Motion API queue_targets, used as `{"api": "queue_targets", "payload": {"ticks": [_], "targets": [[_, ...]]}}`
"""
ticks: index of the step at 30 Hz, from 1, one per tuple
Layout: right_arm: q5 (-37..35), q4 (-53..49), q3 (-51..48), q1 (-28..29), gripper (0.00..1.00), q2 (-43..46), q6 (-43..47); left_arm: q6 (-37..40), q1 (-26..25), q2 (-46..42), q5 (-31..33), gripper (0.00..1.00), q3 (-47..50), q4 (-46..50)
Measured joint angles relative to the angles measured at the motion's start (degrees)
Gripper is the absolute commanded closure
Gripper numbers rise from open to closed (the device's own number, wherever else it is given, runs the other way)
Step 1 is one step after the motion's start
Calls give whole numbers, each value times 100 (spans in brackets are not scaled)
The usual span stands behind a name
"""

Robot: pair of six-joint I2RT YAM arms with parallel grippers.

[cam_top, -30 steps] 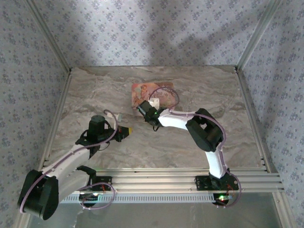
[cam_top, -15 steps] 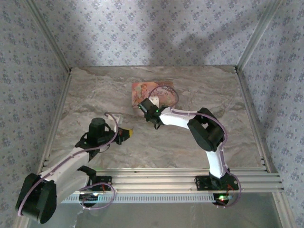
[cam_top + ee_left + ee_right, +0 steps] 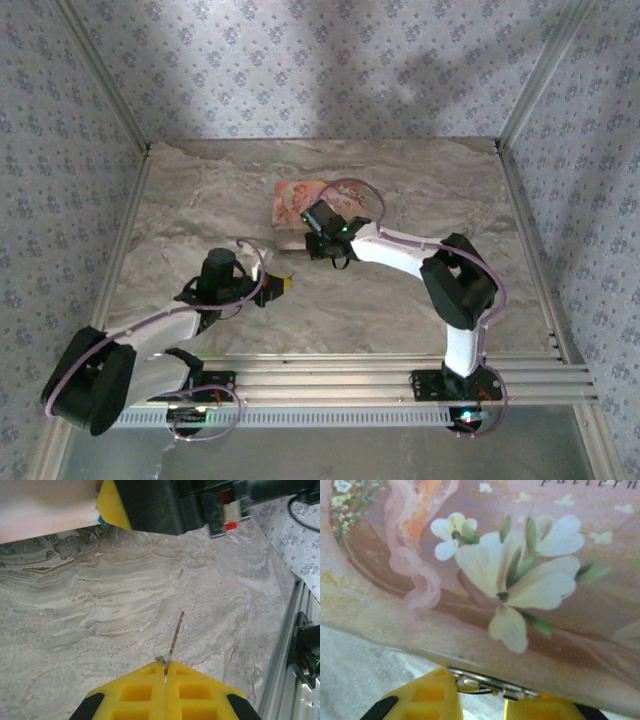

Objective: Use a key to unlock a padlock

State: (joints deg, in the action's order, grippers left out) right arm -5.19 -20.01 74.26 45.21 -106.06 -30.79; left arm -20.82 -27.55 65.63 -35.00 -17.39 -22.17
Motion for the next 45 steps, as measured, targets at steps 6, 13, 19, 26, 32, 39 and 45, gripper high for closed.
{"api": "queue_targets", "payload": {"ticks": [6,13,19,26,32,39,45], "targets": [[973,-168,-24,-319,100,175,-76,-2,0,466,-17,100,-2,-640],[1572,-334,-50,-463,100,444,-409,-50,0,933,-127,100,-138,-1073],[1878,-527,-50,-481,100,732,-662,-131,-37,997,-249,100,-332,-1296],[2192,-664,-52,-496,100,964,-951,-216,-37,1217,-337,100,-343,-1685],[2415,-728,-52,-564,100,1045,-1174,-350,-52,1478,-391,100,-372,-2046],[2562,-466,-343,-669,100,1283,-1574,-422,-87,1539,-463,100,-492,-2151],[2629,22,-901,-811,100,1534,-2057,-483,-118,1742,-487,100,-599,-2223]]}}
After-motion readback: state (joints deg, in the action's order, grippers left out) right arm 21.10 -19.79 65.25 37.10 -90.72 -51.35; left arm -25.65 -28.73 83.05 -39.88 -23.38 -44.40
